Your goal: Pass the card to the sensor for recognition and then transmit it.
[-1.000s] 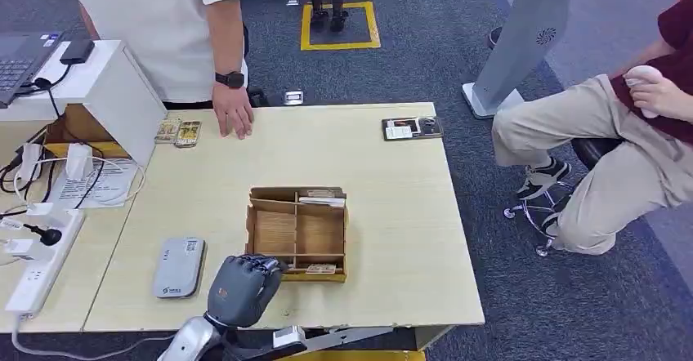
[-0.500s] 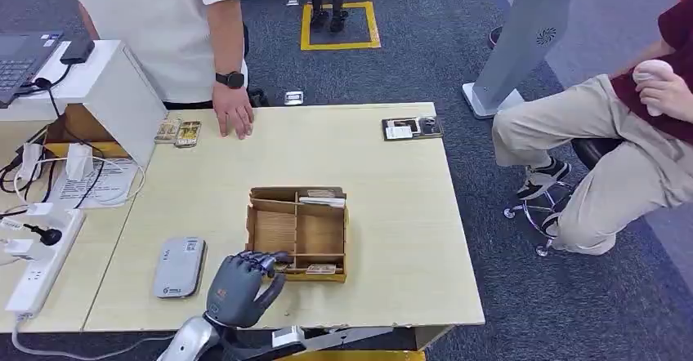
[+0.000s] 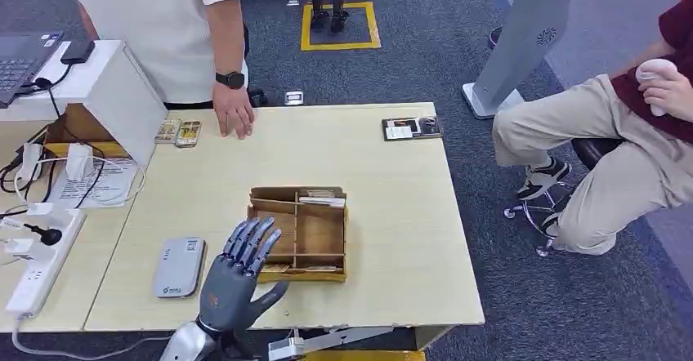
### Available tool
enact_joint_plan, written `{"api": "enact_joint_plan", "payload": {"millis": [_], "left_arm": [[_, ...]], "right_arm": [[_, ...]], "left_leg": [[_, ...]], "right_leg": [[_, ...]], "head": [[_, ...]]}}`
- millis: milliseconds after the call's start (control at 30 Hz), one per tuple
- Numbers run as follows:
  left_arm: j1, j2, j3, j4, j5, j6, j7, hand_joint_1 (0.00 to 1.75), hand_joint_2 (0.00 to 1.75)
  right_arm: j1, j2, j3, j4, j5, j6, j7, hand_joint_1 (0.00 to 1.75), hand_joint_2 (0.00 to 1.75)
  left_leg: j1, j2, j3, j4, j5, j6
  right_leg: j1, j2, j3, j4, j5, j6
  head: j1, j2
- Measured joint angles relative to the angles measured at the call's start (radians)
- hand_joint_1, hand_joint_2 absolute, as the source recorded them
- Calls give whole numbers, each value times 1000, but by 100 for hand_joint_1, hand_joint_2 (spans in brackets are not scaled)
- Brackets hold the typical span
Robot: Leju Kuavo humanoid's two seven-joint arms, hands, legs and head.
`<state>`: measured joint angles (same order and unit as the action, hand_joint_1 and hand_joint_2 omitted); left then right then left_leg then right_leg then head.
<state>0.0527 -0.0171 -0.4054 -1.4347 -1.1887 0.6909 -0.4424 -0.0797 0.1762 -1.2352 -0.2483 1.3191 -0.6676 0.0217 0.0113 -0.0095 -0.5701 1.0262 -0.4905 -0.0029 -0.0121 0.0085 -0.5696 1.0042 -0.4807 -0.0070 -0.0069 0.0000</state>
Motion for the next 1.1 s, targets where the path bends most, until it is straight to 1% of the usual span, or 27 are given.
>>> {"api": "enact_joint_plan", "payload": {"millis": [133,267,300,400,733,767,800,867,900,1033,1100], "left_arm": [[9,-26,40,-21,-6,0,-17,0,175],[15,-41,63,-29,-13,0,-20,0,175],[14,-42,68,-29,-16,0,-15,0,175],[14,-40,68,-27,-42,0,29,0,175],[14,-39,68,-26,-41,0,35,0,175],[9,-34,67,-19,-42,0,61,0,175],[7,-32,66,-14,-42,0,68,0,175],[-9,-6,52,18,-40,0,104,0,175],[-26,19,21,45,-30,1,122,0,175],[-40,34,-2,59,-20,0,136,0,175],[-52,50,-33,77,-6,-1,155,0,175]], "right_arm": [[0,0,0,0,-3,-1,0,0,0],[0,0,0,0,-9,-1,0,0,0],[0,0,0,0,-10,-1,0,0,0],[0,0,0,1,-11,-1,-1,0,0],[0,0,0,1,-11,-1,-1,0,0],[-1,0,0,1,-12,0,-1,0,0],[-1,0,0,1,-12,0,-1,0,0],[-1,0,0,2,-12,0,-1,0,0],[-1,0,0,2,-13,0,-2,0,0],[-1,0,0,2,-14,0,-2,0,0],[-1,0,0,2,-16,0,-3,0,0]], "left_leg": [[0,0,0,0,0,0],[0,0,0,0,0,0],[0,0,0,0,0,0],[0,0,0,0,0,0],[0,0,0,0,0,0],[0,0,0,0,0,0],[0,0,0,0,0,0],[0,0,0,0,0,0],[0,0,0,0,0,0],[0,0,0,0,0,0],[0,0,0,0,0,0]], "right_leg": [[0,0,0,0,0,0],[0,0,0,0,0,0],[0,0,0,0,0,0],[0,0,0,0,0,0],[0,0,0,0,0,0],[0,0,0,0,0,0],[0,0,0,0,0,0],[0,0,0,0,0,0],[0,0,0,0,0,0],[0,0,0,0,0,0],[0,0,0,0,0,0]], "head": [[0,0],[0,0],[0,0],[0,0],[0,0],[0,0],[0,0],[0,0],[0,0],[0,0],[0,0]]}}
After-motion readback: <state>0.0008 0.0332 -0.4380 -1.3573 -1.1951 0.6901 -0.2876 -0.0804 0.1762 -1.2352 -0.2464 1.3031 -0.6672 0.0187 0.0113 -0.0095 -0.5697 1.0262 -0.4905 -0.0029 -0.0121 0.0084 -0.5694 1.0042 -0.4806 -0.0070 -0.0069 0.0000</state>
